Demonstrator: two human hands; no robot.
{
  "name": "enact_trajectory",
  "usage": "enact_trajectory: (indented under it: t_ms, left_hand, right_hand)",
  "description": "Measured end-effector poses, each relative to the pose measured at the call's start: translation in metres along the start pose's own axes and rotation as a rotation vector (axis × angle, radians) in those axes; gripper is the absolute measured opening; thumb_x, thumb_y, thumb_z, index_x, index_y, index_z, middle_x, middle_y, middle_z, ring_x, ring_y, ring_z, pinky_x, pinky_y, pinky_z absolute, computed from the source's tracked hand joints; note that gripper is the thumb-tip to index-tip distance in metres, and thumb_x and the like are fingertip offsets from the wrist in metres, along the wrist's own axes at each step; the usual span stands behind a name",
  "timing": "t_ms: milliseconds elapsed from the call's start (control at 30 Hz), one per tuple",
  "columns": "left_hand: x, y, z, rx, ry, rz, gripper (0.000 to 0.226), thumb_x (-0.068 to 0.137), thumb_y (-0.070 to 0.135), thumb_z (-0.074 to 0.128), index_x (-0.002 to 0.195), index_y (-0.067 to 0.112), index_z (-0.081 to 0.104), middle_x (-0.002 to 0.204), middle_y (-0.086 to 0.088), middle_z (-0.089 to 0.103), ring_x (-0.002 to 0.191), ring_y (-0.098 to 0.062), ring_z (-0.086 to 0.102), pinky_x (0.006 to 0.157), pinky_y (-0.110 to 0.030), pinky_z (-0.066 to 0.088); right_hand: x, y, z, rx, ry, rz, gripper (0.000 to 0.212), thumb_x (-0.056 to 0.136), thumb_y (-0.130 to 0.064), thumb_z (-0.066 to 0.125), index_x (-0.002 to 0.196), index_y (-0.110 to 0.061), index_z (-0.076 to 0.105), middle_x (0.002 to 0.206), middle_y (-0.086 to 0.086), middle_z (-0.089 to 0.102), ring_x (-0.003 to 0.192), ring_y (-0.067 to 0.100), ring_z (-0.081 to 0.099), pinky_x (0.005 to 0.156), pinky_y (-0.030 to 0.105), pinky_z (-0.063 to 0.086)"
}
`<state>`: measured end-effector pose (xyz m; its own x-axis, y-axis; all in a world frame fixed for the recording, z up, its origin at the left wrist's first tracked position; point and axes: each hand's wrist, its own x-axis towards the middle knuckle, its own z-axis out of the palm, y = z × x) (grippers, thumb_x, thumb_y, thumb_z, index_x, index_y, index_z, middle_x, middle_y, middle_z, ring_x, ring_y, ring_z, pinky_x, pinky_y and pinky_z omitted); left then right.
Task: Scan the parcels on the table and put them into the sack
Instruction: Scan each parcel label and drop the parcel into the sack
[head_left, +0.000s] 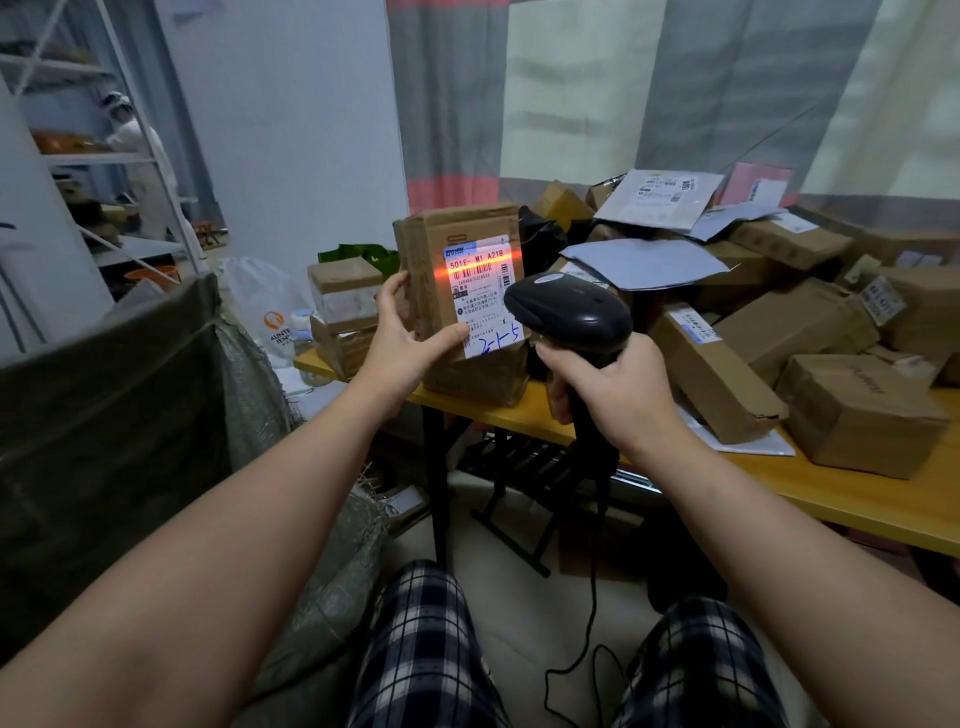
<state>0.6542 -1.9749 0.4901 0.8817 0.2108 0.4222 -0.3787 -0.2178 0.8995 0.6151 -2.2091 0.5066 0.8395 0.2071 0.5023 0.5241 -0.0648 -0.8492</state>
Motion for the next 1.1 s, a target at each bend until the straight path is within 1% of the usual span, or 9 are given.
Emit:
enact_trajectory:
  t_ms: [67,133,333,467,600,733,833,967,1100]
  left_hand:
    - [0.001,-0.002,-0.001,0.006,0.004,-0.004,0.093,0.072,0.03,0.082,0.139,0.041,0.019,0.143,-0.007,0.042,0.125,-0.021,0.051,0.1,-0.037,0.048]
    - [0.002,-0.003,-0.002,0.014,0.011,-0.006,0.093,0.071,0.032,0.083,0.139,0.041,0.02,0.141,-0.005,0.044,0.125,-0.021,0.051,0.102,-0.041,0.047]
    - [0.003,-0.007,-0.002,-0.002,0.017,-0.006,0.09,0.073,0.029,0.082,0.137,0.041,0.02,0.12,0.013,0.05,0.117,-0.017,0.057,0.092,-0.03,0.053]
    - [0.0,-0.004,0.0,-0.005,0.03,0.007,0.089,0.075,0.026,0.081,0.14,0.037,0.02,0.118,0.013,0.05,0.11,-0.008,0.058,0.073,-0.012,0.053]
    - [-0.011,0.001,0.002,-0.014,0.08,0.056,0.088,0.071,0.037,0.082,0.137,0.039,0.025,0.127,0.008,0.053,0.111,-0.013,0.062,0.086,-0.024,0.055]
    - [-0.029,0.003,-0.009,-0.024,0.169,0.107,0.075,0.066,0.048,0.079,0.125,0.05,0.032,0.133,-0.002,0.054,0.116,-0.016,0.06,0.096,-0.037,0.052]
    - [-0.045,-0.006,-0.028,-0.042,0.199,0.106,0.077,0.07,0.034,0.082,0.127,0.052,0.033,0.13,0.003,0.054,0.111,-0.015,0.063,0.088,-0.035,0.055]
    - [-0.073,-0.024,-0.069,0.023,0.327,0.107,0.082,0.074,0.018,0.079,0.137,0.035,0.029,0.132,0.001,0.049,0.109,-0.007,0.063,0.085,-0.02,0.052]
    - [-0.113,-0.051,-0.123,0.137,0.473,0.0,0.089,0.07,0.027,0.081,0.14,0.032,0.027,0.139,-0.008,0.044,0.121,-0.014,0.056,0.101,-0.034,0.048]
  right_hand:
    - [-0.001,-0.001,-0.001,0.002,-0.008,0.013,0.024,0.086,-0.025,0.07,0.069,-0.01,0.063,0.056,0.014,0.062,0.049,0.027,0.062,0.055,0.042,0.054]
    - [-0.002,-0.003,-0.002,-0.001,-0.015,0.02,0.024,0.087,-0.024,0.069,0.071,-0.007,0.064,0.058,0.016,0.062,0.051,0.029,0.062,0.057,0.047,0.055]
    - [-0.005,-0.005,-0.002,-0.026,-0.031,0.032,0.025,0.087,-0.025,0.069,0.068,-0.009,0.064,0.058,0.014,0.062,0.051,0.03,0.062,0.06,0.053,0.056]
    - [-0.005,-0.005,0.0,-0.032,-0.039,0.009,0.018,0.085,-0.025,0.072,0.075,-0.01,0.067,0.063,0.021,0.064,0.051,0.028,0.063,0.059,0.053,0.056]
    - [0.001,-0.001,0.007,-0.02,-0.067,-0.01,0.008,0.083,-0.021,0.073,0.086,-0.015,0.068,0.066,0.009,0.067,0.052,0.017,0.063,0.054,0.039,0.054]
    - [0.013,0.011,0.025,0.038,-0.106,-0.008,0.022,0.08,-0.017,0.076,0.099,-0.022,0.068,0.079,-0.01,0.068,0.075,0.007,0.065,0.073,0.029,0.052]
    - [0.019,0.022,0.05,0.066,-0.134,-0.029,0.033,0.078,-0.014,0.078,0.107,-0.025,0.066,0.097,-0.011,0.07,0.091,0.002,0.066,0.081,0.019,0.049]
    - [0.023,0.041,0.099,0.091,-0.257,0.045,0.036,0.076,-0.016,0.079,0.11,-0.013,0.067,0.095,-0.005,0.071,0.085,0.005,0.066,0.077,0.026,0.052]
    - [0.023,0.061,0.16,0.09,-0.387,0.046,0.038,0.076,-0.013,0.08,0.112,-0.014,0.066,0.105,-0.01,0.07,0.1,-0.003,0.064,0.086,0.014,0.048]
